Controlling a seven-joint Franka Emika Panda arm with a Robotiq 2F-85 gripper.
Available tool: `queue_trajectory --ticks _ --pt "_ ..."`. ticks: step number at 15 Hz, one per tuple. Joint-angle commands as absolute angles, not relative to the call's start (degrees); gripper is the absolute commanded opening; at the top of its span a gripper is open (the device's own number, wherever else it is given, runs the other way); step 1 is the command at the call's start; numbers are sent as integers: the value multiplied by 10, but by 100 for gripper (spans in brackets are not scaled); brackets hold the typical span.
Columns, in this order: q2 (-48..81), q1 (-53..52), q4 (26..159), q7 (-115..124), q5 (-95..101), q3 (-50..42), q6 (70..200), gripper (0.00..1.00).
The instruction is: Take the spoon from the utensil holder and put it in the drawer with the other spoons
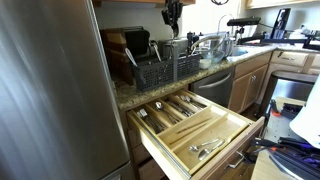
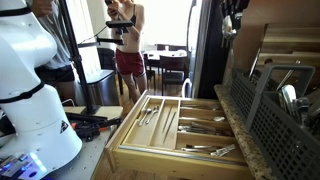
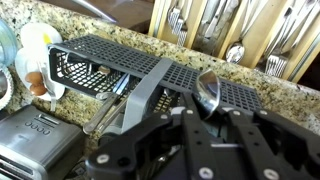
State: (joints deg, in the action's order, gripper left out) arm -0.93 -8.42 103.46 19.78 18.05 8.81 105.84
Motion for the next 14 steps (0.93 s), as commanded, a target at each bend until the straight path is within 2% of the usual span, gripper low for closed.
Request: queue_trajectory --ticks 1,14 --pt "-28 -85 1043 165 163 89 1034 5" --pt "-21 -84 1044 58 72 88 1020 5"
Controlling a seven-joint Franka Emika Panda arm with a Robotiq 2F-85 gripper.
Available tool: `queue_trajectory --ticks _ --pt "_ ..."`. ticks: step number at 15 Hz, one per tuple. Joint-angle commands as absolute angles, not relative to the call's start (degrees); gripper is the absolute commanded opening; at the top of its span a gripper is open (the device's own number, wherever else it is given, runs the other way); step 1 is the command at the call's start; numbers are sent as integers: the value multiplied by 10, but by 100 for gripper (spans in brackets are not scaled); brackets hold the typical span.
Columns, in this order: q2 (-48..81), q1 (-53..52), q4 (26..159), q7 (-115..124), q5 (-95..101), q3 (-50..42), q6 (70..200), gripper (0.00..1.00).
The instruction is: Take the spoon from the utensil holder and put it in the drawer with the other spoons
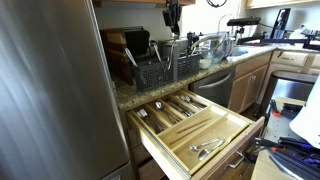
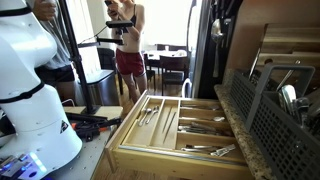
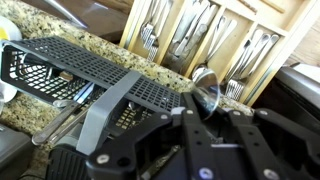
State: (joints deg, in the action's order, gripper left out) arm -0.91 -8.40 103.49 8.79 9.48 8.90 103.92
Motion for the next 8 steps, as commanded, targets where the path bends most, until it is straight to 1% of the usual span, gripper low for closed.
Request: queue_trajectory --ticks 1,8 --pt "-20 -84 1044 52 67 88 1018 5" --pt "-10 -85 1047 -2 41 88 1016 5"
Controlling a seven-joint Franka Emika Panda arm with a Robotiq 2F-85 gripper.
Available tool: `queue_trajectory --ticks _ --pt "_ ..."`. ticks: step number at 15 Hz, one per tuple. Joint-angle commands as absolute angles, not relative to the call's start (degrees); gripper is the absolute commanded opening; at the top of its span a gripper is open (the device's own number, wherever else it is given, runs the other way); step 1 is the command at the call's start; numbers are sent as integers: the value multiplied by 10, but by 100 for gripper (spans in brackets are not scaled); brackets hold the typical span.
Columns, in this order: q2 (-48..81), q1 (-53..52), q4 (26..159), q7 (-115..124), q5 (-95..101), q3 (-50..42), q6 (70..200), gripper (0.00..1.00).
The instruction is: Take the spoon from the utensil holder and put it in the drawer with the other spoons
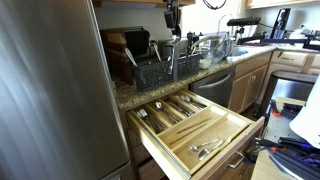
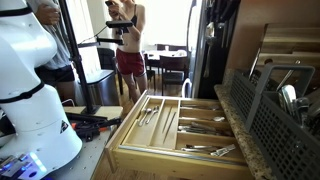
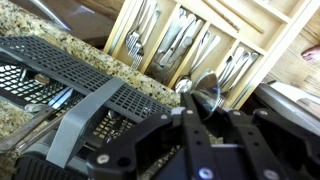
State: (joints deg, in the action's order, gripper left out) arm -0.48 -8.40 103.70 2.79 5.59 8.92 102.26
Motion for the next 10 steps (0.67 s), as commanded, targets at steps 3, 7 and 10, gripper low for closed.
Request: queue_trajectory --ticks 3,7,10 --pt "2 -86 1044 -28 39 89 1012 5" --pt "17 -86 1044 -65 43 91 1008 5" --pt "25 -86 1044 -84 47 90 1008 5"
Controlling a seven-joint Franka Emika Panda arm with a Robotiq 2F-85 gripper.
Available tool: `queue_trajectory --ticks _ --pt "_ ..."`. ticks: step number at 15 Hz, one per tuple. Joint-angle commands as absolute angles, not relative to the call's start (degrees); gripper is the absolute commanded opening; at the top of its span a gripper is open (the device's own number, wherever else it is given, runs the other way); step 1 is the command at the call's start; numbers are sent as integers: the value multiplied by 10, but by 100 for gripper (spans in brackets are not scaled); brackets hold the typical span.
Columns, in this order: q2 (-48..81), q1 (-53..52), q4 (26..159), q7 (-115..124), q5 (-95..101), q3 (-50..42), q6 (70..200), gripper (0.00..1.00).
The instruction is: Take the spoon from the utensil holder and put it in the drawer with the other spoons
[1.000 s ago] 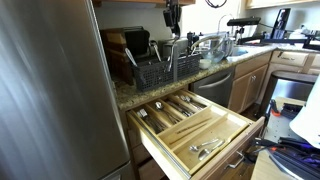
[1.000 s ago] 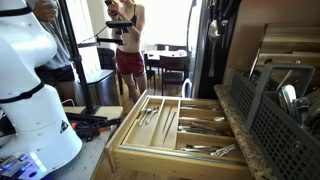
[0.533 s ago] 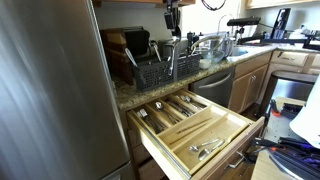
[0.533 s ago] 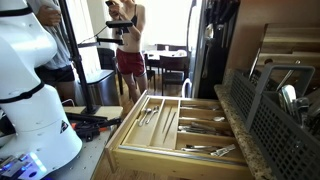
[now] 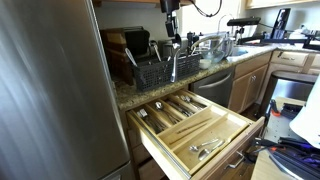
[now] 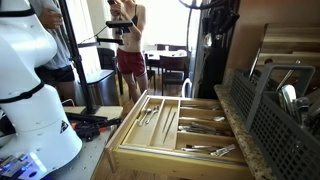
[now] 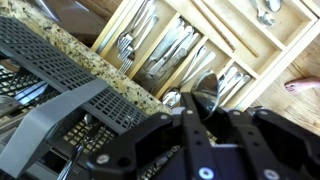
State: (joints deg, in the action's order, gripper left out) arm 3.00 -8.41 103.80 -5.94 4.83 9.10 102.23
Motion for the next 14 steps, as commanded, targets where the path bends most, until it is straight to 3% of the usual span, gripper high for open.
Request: queue_trajectory --ticks 1,14 --pt "28 -86 1044 -90 48 91 1009 5" --pt "53 -84 1042 -220 36 98 1013 5"
